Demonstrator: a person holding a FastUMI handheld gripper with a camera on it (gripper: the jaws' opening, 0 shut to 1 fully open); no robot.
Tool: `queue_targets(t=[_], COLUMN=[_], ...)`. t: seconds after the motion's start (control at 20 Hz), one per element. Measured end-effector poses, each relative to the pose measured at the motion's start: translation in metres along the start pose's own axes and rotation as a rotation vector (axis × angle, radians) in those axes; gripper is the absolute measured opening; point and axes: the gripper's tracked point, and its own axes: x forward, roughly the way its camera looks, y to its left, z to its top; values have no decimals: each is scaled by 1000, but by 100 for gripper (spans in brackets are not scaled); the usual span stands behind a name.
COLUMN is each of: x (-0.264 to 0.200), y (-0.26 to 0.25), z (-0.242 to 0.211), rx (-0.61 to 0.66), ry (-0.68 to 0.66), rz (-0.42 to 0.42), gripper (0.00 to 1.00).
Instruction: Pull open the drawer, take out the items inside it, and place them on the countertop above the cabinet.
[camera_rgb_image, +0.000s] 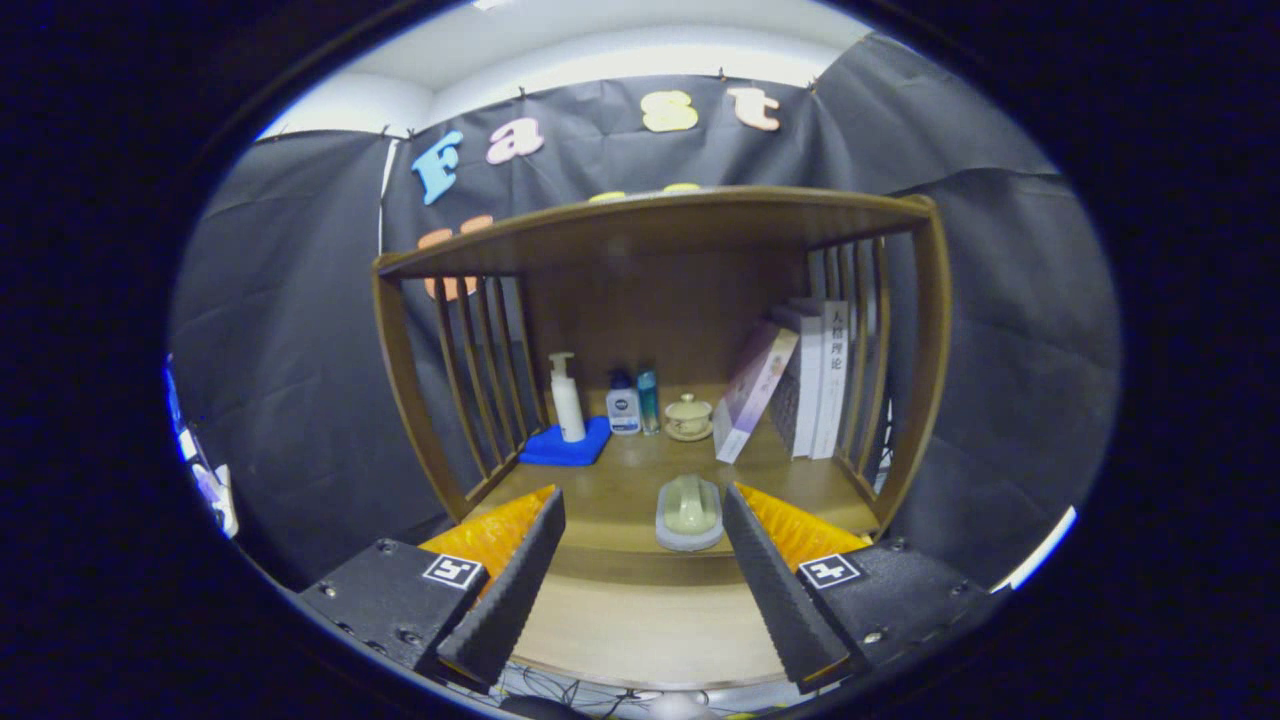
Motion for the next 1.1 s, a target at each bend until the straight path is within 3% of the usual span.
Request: queue_targets(t=[0.4,0.6,0.85,1.1], x=[-70,-81,-79,-62], y=[3,2,-15,-6], z=[-48,-100,-173,-246], rx=[-17,-17,-11,-9], ry=[-167,-226,-192,-100], rz=[-44,-75,-145,-139], gripper=[100,100,100,100])
